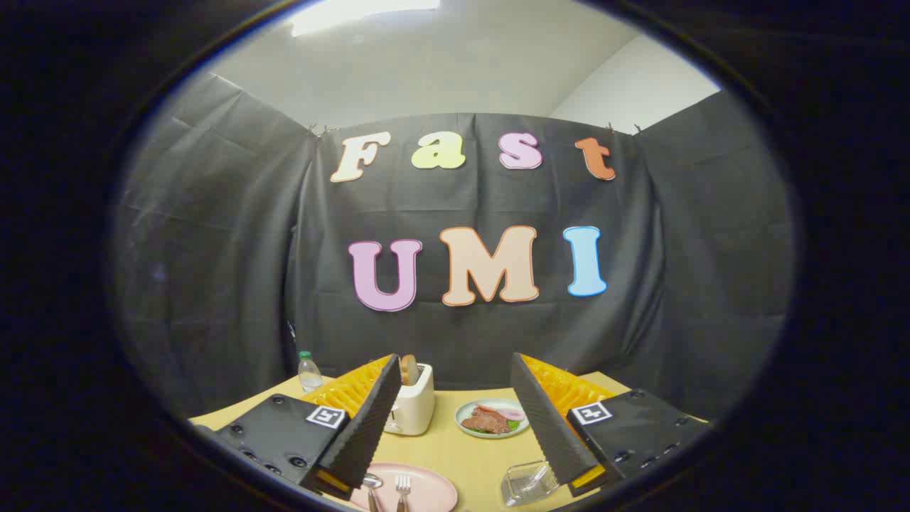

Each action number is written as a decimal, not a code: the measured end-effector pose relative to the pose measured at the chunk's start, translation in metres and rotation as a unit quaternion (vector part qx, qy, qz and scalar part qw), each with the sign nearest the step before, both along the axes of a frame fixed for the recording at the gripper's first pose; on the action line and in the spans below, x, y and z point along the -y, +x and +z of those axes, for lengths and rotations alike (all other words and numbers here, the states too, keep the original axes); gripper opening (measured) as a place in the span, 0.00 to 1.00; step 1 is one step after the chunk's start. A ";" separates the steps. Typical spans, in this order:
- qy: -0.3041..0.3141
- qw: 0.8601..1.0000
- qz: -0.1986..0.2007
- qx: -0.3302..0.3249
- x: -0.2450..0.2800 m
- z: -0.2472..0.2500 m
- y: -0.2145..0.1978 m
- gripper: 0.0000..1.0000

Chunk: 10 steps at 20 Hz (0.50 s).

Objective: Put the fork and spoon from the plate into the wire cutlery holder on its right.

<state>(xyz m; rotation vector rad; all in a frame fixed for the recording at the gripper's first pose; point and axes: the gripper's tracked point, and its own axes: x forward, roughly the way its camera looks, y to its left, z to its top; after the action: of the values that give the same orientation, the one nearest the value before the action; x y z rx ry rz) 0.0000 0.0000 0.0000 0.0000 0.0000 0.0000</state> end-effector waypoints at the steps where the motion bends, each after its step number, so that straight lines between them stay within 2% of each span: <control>1: 0.003 1.000 0.004 -0.003 -0.003 -0.002 0.000 1.00; 10: -0.020 0.999 0.034 -0.019 -0.029 -0.010 0.005 1.00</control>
<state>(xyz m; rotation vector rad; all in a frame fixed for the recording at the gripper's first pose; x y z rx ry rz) 0.0046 0.0292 -0.0101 -0.0407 0.0373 0.0683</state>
